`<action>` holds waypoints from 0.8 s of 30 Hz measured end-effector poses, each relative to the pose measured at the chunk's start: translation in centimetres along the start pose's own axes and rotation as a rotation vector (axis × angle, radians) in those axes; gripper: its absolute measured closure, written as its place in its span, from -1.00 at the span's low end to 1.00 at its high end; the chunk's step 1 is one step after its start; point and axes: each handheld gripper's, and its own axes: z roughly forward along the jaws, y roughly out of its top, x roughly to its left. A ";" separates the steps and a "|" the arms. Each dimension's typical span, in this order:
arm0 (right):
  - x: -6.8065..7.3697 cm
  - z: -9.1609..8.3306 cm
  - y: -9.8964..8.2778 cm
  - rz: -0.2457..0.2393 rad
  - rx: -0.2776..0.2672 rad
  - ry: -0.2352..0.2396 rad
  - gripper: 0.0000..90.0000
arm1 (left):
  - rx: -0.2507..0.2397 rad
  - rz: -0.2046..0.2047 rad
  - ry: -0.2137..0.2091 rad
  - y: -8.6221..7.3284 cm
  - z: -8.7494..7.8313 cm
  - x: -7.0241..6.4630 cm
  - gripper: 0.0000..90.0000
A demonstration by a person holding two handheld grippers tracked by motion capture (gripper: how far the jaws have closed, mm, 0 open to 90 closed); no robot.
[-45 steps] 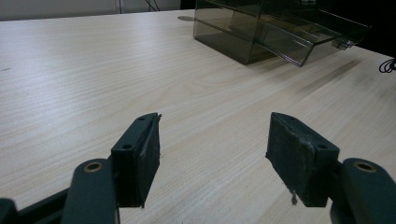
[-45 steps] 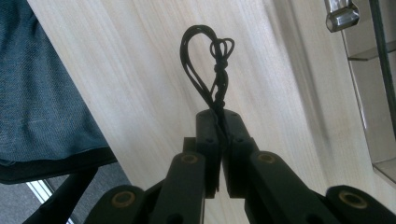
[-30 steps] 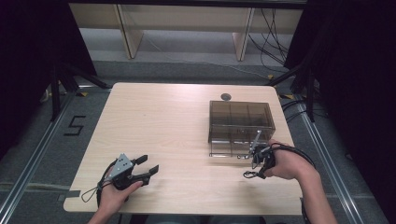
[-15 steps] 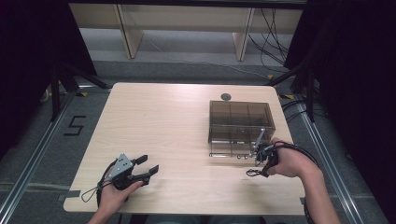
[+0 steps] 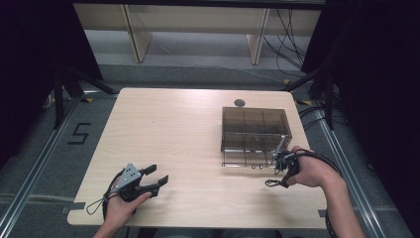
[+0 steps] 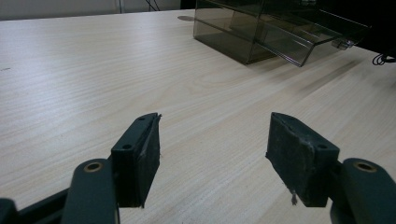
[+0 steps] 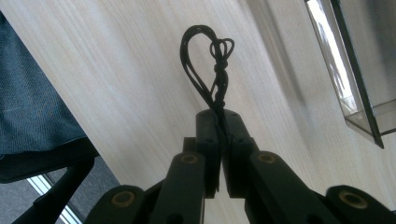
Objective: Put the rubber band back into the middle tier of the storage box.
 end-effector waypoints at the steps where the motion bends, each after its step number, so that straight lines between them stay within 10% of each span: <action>1: 0.0 0.1 -0.1 0.003 -0.019 -0.003 0.94 | 0.000 0.000 0.000 0.0 0.0 0.0 -0.24; 24: -0.9 -1.5 -0.4 0.041 -0.038 -0.025 0.94 | 0.000 -0.001 0.000 0.0 0.0 0.0 -0.24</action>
